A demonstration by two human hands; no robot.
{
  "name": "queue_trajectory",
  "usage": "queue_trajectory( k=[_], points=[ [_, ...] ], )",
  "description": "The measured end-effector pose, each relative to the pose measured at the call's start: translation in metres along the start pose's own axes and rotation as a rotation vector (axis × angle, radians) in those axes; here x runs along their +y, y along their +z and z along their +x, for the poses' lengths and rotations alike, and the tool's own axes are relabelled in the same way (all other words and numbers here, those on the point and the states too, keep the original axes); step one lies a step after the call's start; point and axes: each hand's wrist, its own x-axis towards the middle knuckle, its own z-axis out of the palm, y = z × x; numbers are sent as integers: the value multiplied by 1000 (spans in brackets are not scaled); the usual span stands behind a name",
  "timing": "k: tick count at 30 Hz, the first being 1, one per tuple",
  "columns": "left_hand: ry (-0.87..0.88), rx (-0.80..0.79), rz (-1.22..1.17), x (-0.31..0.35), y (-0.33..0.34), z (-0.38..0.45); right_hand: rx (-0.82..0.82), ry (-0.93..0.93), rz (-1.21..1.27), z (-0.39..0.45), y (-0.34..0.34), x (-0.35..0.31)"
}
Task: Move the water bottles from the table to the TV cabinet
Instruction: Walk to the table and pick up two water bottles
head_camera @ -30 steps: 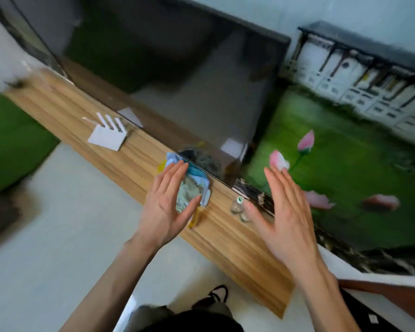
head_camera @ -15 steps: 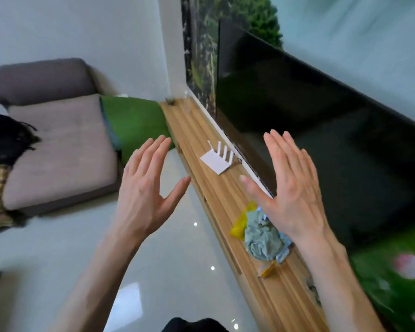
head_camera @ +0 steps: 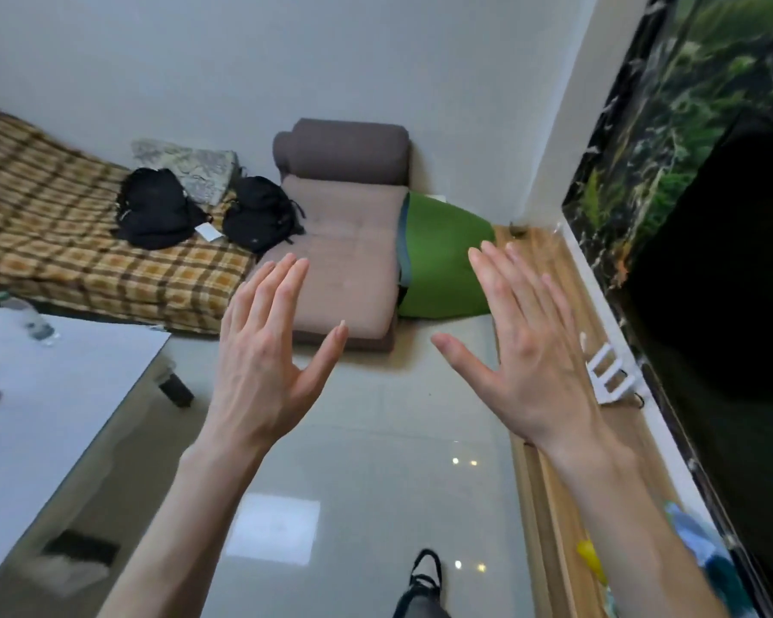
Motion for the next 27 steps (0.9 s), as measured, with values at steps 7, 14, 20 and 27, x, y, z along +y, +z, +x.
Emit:
queue_trajectory(
  k=[7, 14, 20, 27],
  points=[
    [-239, 59, 159, -88, -29, 7, -82, -191, 154, 89, 92, -66],
    [-409, 120, 302, -180, -45, 39, -123, -370, 274, 189, 181, -127],
    [-546, 160, 409, -255, -48, 75, -158, -498, 383, 277, 256, -172],
    [-675, 205, 518, -319, -56, 103, -200, -611, 488, 353, 331, -222]
  ],
)
